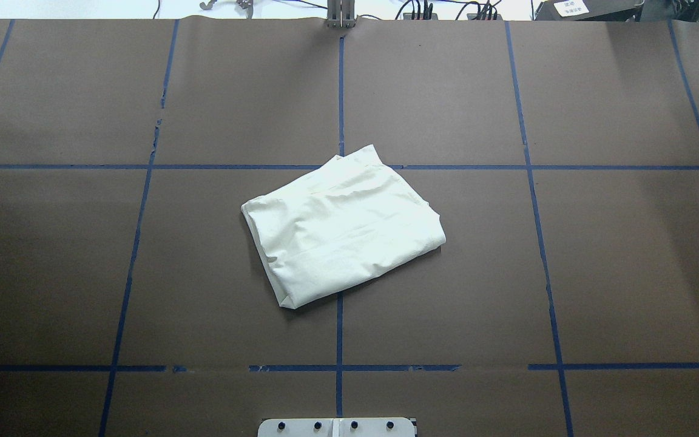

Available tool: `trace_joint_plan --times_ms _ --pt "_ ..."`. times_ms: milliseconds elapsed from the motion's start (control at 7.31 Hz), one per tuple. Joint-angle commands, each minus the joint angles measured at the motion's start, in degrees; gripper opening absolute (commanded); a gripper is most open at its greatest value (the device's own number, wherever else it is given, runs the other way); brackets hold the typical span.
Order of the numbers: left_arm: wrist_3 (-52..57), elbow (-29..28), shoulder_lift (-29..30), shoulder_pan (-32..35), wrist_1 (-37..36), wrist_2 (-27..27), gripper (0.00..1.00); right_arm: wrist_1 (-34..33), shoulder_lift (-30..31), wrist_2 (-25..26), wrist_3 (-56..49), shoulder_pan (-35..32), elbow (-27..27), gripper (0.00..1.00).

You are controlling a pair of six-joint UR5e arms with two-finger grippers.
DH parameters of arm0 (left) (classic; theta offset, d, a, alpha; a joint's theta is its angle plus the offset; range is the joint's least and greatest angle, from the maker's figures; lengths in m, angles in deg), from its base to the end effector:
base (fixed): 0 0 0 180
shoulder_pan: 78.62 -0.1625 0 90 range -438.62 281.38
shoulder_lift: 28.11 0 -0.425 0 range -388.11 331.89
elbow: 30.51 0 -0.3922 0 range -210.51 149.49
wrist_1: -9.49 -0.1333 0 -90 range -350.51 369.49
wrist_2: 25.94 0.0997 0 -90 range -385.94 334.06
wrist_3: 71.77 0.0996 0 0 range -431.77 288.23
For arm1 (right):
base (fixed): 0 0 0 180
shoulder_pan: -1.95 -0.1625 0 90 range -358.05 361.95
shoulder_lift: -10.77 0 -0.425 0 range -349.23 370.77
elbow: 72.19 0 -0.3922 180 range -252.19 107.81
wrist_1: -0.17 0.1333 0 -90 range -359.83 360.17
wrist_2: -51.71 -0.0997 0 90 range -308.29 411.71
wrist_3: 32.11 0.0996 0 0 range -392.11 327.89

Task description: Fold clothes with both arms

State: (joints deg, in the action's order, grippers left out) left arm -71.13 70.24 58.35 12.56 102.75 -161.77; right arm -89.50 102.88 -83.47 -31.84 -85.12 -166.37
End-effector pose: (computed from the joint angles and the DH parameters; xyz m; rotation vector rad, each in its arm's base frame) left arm -0.0716 -0.4721 0.5876 0.1855 0.7947 0.0642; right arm 0.0381 -0.4814 0.6390 0.0177 -0.7893 -0.0605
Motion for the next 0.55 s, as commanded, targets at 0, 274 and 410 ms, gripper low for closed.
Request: trace_joint_plan --times_ms 0,274,410 --pt "-10.1 -1.2 -0.2 0.0 0.1 -1.8 1.00 0.0 0.1 0.0 0.0 0.0 0.0 1.00" --pt "-11.2 -0.4 -0.7 0.0 -0.1 -1.4 1.00 -0.1 0.1 -0.1 0.0 0.1 0.3 1.00" --pt "-11.2 -0.4 -0.7 0.0 -0.2 -1.4 1.00 -0.1 0.0 -0.1 0.0 0.1 0.3 1.00"
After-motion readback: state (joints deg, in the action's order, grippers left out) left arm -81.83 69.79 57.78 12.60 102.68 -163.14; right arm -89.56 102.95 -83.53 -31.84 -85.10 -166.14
